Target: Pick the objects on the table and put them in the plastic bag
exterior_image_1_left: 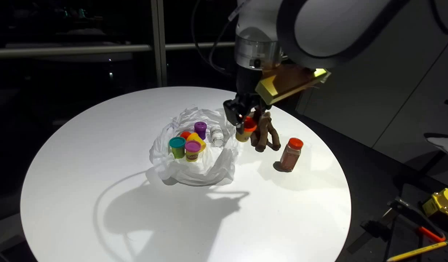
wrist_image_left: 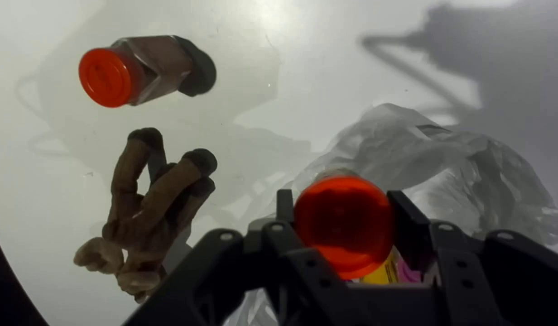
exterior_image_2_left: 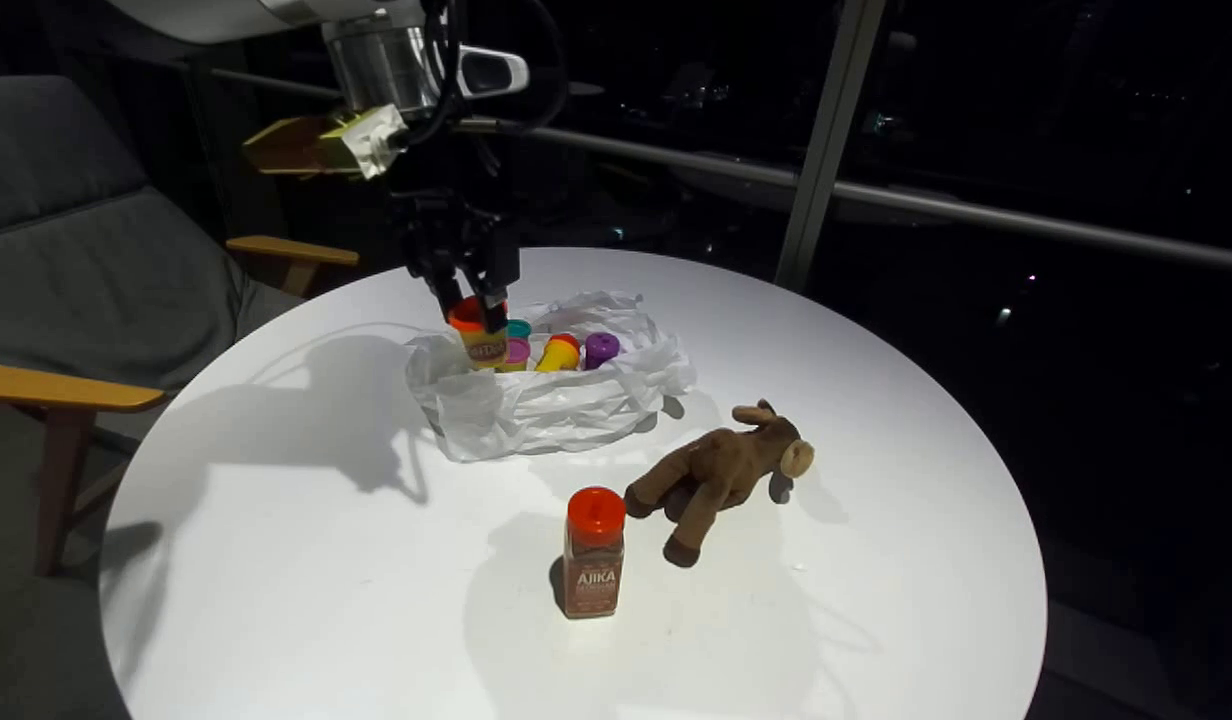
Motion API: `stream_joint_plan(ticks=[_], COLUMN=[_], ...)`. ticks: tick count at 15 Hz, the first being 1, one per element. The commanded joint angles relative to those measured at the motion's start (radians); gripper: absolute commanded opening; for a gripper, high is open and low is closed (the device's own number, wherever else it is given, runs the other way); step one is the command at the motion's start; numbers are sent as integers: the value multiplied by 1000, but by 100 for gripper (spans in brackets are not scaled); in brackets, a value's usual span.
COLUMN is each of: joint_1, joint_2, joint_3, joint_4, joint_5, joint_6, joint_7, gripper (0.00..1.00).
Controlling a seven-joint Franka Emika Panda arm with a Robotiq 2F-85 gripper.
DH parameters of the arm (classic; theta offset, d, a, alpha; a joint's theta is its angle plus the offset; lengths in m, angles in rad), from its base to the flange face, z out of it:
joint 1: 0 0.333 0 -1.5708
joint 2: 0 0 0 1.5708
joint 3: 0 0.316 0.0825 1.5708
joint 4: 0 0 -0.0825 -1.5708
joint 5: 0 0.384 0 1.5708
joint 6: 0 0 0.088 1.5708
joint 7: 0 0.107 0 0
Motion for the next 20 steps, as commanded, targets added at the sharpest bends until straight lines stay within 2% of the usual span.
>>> stream_joint_plan(ticks=[1, 9, 14, 20], joint_1=[-66, -106, -117, -84], joint_2=[138, 368, 458, 545], joint_3=[66, 73, 83, 52], joint_4=[179, 395, 478, 555], joint_5=[46, 145, 196, 193], joint_6=[-21, 30, -5, 29], joint_7=[-50, -101, -150, -117], gripper=[28, 28, 28, 28])
